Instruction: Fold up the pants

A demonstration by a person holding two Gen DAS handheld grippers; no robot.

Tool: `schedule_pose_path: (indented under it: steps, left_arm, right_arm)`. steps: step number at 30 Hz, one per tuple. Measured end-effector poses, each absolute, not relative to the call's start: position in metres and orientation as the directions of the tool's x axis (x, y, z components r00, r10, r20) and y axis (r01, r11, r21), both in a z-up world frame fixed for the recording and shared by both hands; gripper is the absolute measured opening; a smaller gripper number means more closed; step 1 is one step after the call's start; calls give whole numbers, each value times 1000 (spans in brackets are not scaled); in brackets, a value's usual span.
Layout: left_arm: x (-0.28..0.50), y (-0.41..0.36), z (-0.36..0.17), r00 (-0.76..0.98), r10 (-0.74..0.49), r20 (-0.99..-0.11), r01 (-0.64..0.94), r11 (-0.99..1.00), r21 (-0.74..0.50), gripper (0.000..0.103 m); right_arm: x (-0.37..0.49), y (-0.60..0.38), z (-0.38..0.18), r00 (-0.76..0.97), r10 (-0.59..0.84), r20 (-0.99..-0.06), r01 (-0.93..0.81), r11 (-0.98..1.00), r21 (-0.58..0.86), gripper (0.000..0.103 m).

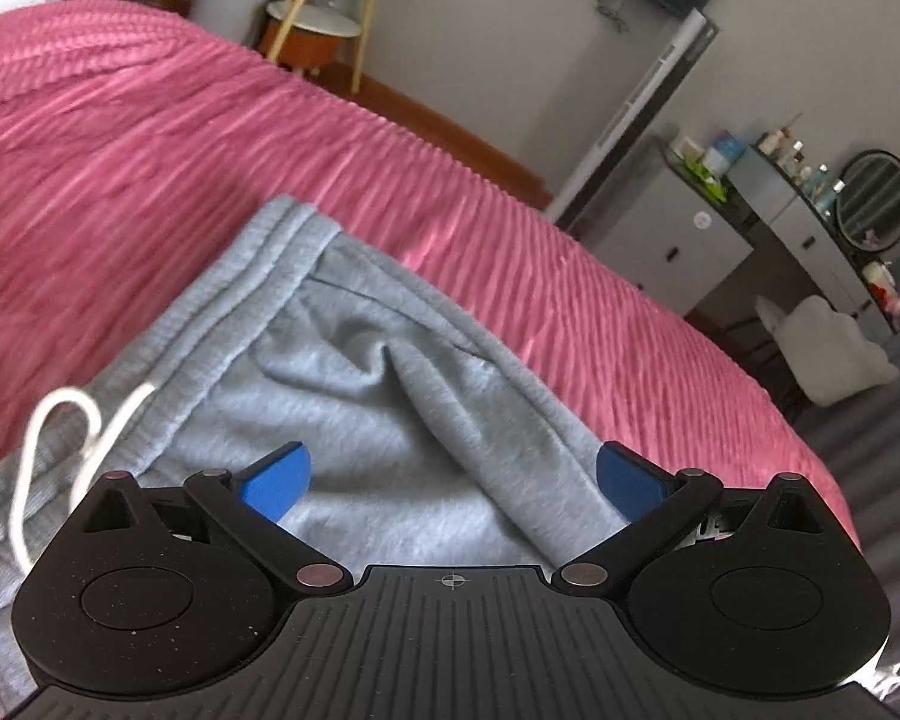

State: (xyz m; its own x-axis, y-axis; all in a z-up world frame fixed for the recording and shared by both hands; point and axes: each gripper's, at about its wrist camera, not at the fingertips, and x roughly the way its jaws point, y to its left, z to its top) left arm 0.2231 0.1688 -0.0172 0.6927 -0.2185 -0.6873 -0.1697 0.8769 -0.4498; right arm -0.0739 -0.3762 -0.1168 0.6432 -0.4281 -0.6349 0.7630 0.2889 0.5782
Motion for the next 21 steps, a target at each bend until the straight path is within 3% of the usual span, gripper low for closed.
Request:
schedule_pose_path:
  steps: [5, 10, 12, 17, 19, 20, 21]
  left_arm:
    - [266, 152, -14, 623, -310, -718, -158, 849, -503, 103]
    - [315, 124, -27, 551, -257, -794, -180, 892, -414, 101]
    - [333, 120, -40, 508, -262, -821, -205, 888, -410, 83]
    - [355, 116, -68, 451, -227, -863, -249, 896, -366, 82]
    - [358, 110, -67, 466, -195, -863, -218, 920, -326, 71]
    - [360, 107, -67, 467, -163, -869, -205, 936, -286, 54]
    - [361, 106, -69, 460, -141, -877, -200, 946, -257, 52]
  right_arm:
    - [-54, -362, -98, 606, -462, -647, 787, 465, 405, 8]
    - [-56, -361, -92, 601, -487, -634, 785, 512, 349, 8]
    - [-59, -359, -96, 592, -488, -641, 789, 514, 338, 9]
    - [-49, -359, -100, 558, -521, -646, 799, 547, 249, 19]
    - [-43, -356, -99, 538, -553, -636, 804, 564, 190, 22]
    - [-40, -354, -96, 531, -574, -624, 804, 574, 155, 24]
    - [-39, -351, -93, 528, -593, -608, 803, 582, 130, 28]
